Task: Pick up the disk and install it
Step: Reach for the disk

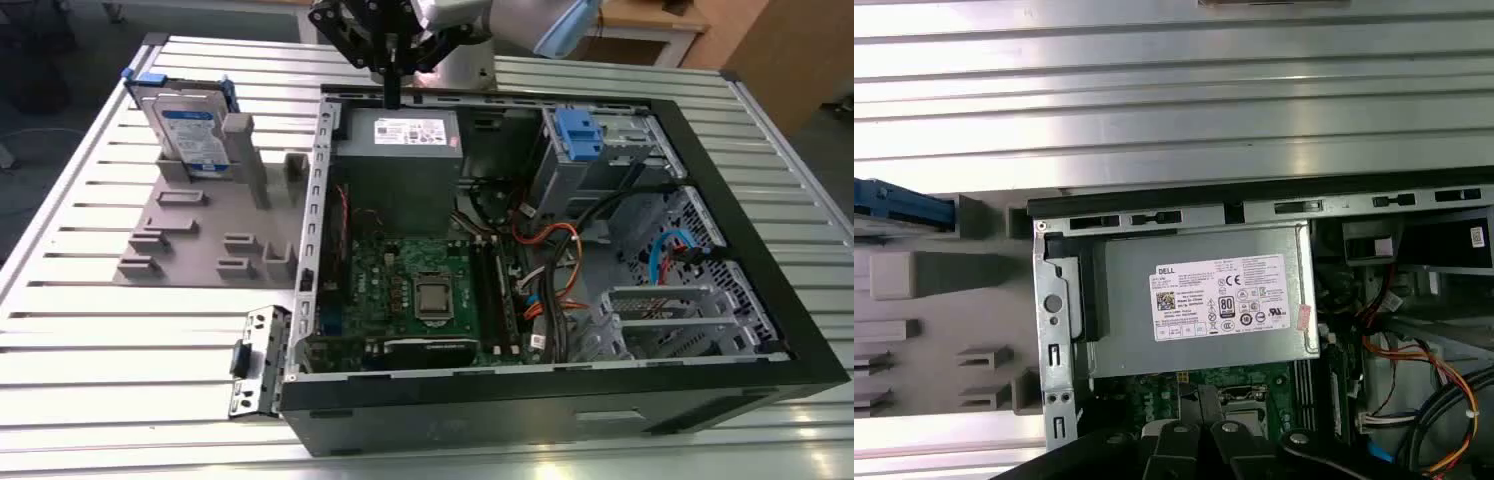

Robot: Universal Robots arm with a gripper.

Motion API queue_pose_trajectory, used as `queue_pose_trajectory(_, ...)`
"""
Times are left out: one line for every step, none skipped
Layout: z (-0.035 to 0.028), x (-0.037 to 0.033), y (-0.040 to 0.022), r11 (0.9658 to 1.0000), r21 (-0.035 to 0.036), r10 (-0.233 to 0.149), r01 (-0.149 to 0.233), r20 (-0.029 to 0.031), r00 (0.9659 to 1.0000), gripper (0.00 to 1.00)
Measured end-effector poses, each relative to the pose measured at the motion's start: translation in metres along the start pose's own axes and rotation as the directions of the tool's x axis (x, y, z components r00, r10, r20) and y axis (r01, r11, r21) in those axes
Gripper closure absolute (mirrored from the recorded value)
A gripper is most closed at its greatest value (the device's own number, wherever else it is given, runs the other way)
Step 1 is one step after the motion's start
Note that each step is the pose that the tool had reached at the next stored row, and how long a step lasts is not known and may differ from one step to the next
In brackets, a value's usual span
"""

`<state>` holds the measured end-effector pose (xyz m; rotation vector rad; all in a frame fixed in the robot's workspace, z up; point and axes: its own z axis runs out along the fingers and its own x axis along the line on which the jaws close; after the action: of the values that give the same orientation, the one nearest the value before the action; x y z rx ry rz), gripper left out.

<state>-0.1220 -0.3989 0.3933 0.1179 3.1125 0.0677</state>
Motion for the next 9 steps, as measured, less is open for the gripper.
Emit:
queue_pose_trajectory(0.0000, 0.0000, 0.0000, 1.0000, 0.0000, 0.000, 0.000, 0.0000, 1.0000, 0.90)
queue_pose_trajectory(0.0000, 0.0000, 0.0000, 1.0000, 0.0000, 0.000, 0.000, 0.0000, 1.0000, 0.90)
queue_pose_trajectory(0.0000, 0.0000, 0.0000, 1.0000, 0.0001, 0.000, 0.000, 0.0000, 1.0000, 0.90)
queue_pose_trajectory(0.0000, 0.0000, 0.0000, 1.0000, 0.0000, 0.000, 0.000, 0.0000, 1.0000, 0.90)
queue_pose_trajectory(0.0000, 0.0000, 0.0000, 1.0000, 0.0000, 0.000, 0.000, 0.0000, 1.0000, 0.90)
queue_pose_trajectory(0.0000, 0.0004, 0.0000, 1.0000, 0.0001, 0.000, 0.000, 0.0000, 1.0000, 0.90)
queue_pose_trajectory(-0.0001, 0.0010, -0.0001, 1.0000, 0.0001, 0.000, 0.000, 0.0000, 1.0000, 0.90)
queue_pose_trajectory(-0.0001, 0.0021, -0.0002, 1.0000, 0.0000, 0.000, 0.000, 0.0000, 1.0000, 0.90)
queue_pose_trajectory(-0.0001, 0.0032, -0.0002, 1.0000, 0.0000, 0.000, 0.000, 0.0001, 1.0000, 0.90)
